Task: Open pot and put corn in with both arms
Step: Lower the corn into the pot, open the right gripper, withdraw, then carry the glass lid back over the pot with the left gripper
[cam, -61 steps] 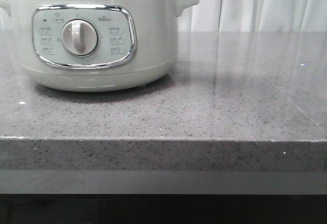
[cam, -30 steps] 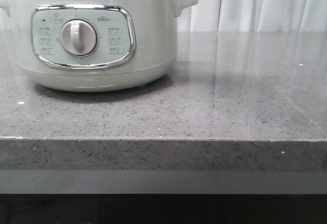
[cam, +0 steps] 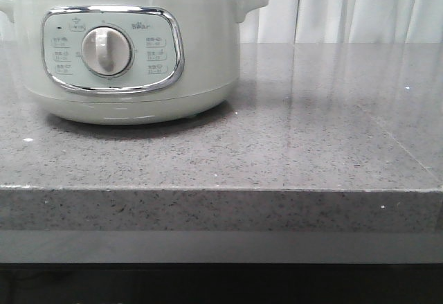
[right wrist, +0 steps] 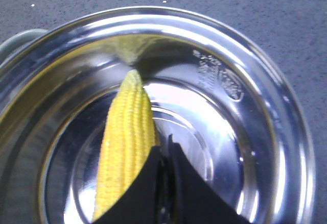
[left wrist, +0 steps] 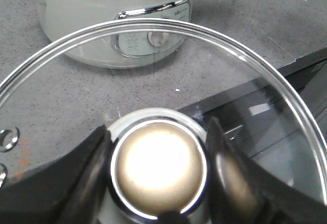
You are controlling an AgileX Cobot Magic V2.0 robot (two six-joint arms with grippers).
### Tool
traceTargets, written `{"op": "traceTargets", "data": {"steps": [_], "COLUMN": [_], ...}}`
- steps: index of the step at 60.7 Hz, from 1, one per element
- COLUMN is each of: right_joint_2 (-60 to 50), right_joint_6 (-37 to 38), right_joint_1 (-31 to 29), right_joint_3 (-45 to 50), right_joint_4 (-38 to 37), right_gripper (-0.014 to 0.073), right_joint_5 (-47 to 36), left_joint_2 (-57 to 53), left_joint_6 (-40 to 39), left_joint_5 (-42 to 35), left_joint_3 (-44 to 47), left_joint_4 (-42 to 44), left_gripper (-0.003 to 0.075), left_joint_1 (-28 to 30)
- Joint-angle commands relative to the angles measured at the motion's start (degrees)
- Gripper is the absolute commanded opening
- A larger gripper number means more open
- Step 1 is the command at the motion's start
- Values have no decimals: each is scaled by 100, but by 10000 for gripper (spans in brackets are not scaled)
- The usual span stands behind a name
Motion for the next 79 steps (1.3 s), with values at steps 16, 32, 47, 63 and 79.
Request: {"op": "traceTargets", "data": {"steps": [16, 32, 47, 63, 79], "right_joint_2": [-1211, -2613, -4372, -6280, -8165], "right_joint_6": [-47, -47, -166, -166, -161], "right_joint_1": [-1188, -1983, -2112, -2112, -2112], "right_joint_3": [387, 2477, 4993, 7184, 8596], "right_joint_4": [35, 35, -166, -166, -166], "right_gripper": [-67, -67, -67, -67, -67], "right_joint_5": [-279, -1450, -2868, -3787, -3794], "left_joint_2": [50, 50, 50, 50, 50], "left_joint_6": [-53, -53, -53, -53, -53], "left_joint_5": [-760, -760, -760, -760, -760], "left_joint_3": [-189, -189, -189, -189, -189], "left_joint_4": [-152, -152, -152, -152, -152], "left_gripper": [210, 210, 210, 210, 210], "left_joint_1": [-43, -43, -43, -43, -43]}}
